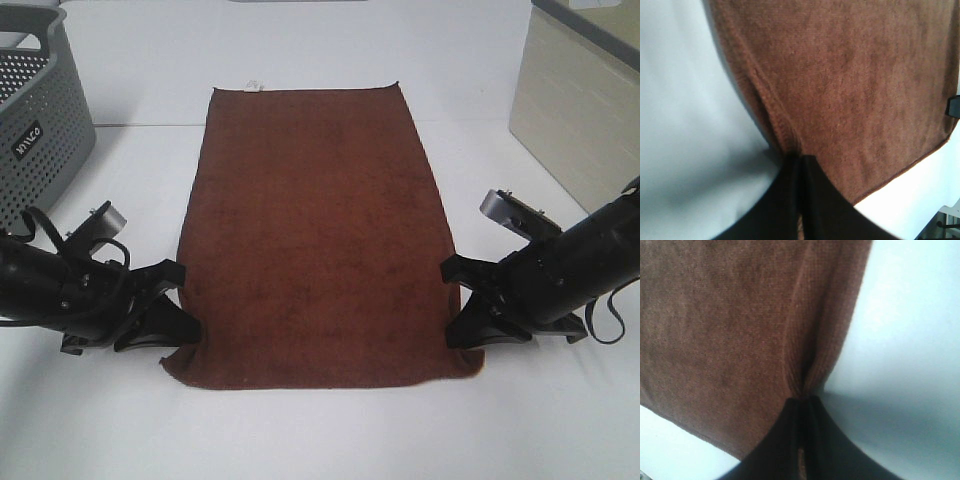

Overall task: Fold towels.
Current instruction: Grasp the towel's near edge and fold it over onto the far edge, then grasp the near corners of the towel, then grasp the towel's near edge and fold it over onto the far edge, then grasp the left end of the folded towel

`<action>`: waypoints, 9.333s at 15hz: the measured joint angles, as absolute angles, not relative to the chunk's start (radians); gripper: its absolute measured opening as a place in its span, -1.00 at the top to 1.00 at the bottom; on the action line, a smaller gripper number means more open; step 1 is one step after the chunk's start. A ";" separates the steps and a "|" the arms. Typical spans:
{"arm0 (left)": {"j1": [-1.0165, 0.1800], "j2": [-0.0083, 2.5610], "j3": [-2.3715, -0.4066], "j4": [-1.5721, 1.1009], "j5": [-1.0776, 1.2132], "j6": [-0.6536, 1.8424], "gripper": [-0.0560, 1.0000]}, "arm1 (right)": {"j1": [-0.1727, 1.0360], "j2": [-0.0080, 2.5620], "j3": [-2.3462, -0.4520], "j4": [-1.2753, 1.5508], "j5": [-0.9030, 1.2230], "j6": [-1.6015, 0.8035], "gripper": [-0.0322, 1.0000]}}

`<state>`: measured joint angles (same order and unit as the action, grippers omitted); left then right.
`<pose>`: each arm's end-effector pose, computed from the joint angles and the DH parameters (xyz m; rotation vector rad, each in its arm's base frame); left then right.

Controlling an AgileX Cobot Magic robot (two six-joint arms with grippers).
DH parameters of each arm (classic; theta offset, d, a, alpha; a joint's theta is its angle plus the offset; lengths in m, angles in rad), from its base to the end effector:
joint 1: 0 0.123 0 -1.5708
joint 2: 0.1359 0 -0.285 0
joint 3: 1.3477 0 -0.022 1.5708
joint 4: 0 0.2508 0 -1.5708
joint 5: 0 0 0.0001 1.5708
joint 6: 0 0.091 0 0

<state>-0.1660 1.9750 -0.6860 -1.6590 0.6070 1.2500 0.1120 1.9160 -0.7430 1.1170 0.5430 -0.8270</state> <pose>0.2762 -0.0988 0.0734 -0.1731 2.7425 -0.9924 0.2798 0.0741 0.0855 0.0843 2.9060 0.7611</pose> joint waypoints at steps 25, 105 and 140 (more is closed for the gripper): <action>-0.166 1.530 -0.569 -1.169 0.540 0.777 0.89 | 0.112 1.531 -0.743 0.870 0.685 -0.583 0.94; -0.166 2.264 -1.544 -0.490 0.774 0.108 0.88 | 0.065 2.307 -1.642 0.660 1.034 -0.304 0.94; -0.123 2.369 -1.816 -0.390 0.681 -0.045 -0.64 | 0.139 2.396 -1.939 0.501 0.993 -0.221 -0.76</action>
<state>-0.1230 2.3690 -1.8160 -0.3900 0.6810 -0.0450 0.1390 2.3960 -1.9390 0.5010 0.9930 -0.2210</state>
